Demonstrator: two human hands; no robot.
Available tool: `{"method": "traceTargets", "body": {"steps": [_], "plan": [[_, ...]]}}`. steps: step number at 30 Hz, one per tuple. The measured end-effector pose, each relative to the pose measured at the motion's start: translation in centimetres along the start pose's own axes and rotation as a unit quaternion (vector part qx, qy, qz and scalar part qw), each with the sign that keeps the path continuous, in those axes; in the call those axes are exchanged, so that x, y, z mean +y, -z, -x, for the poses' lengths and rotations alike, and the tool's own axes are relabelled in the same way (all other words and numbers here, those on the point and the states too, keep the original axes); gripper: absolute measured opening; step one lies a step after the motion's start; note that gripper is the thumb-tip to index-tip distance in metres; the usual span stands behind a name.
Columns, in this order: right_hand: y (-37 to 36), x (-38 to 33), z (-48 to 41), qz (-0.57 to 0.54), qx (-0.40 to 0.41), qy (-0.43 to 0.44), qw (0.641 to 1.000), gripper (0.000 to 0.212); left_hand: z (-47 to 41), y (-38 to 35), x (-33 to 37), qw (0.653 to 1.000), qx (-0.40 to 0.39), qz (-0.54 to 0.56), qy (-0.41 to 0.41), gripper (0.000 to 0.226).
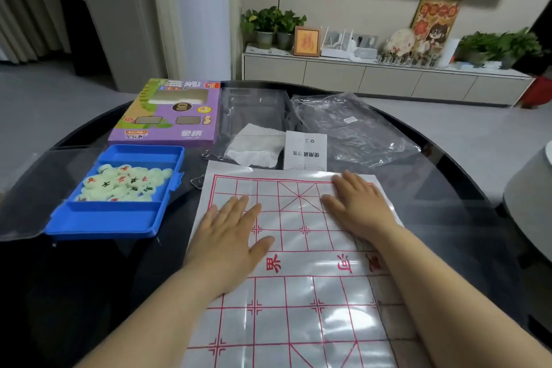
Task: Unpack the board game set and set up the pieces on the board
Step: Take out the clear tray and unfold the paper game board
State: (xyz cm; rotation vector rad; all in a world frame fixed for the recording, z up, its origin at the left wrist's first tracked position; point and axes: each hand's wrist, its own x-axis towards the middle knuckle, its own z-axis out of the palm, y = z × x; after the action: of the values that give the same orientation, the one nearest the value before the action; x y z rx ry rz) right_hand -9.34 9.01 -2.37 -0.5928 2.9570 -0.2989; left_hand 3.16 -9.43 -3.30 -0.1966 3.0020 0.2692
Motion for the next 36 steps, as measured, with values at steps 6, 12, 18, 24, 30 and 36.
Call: {"method": "traceTargets", "body": {"steps": [6, 12, 18, 24, 30, 36], "plan": [[0.8, -0.3, -1.8, -0.097, 0.096, -0.041, 0.99, 0.044, 0.0, 0.7, 0.4, 0.999, -0.028, 0.01, 0.025, 0.075], [-0.7, -3.3, -3.3, -0.01, 0.063, 0.068, 0.996, 0.047, -1.0, 1.3, -0.7, 0.997, 0.067, 0.042, -0.013, 0.063], [-0.6, -2.5, -4.8, 0.013, 0.023, 0.045, 0.999, 0.051, -1.7, 0.6, -1.0, 0.999, 0.006, 0.038, 0.012, 0.071], [-0.1, -3.9, -3.5, -0.026, 0.098, 0.059, 0.993, 0.052, -2.0, 0.5, -0.9, 1.0, 0.001, 0.015, 0.014, 0.068], [-2.5, -6.0, 1.7, 0.006, -0.021, 0.155, 0.988, 0.098, -2.1, 0.4, -0.8, 0.999, 0.019, 0.002, 0.029, 0.059], [-0.2, 0.7, 1.8, 0.038, -0.019, 0.034, 0.999, 0.074, -2.3, 0.7, -0.8, 0.998, -0.008, 0.009, 0.062, 0.073]]}}
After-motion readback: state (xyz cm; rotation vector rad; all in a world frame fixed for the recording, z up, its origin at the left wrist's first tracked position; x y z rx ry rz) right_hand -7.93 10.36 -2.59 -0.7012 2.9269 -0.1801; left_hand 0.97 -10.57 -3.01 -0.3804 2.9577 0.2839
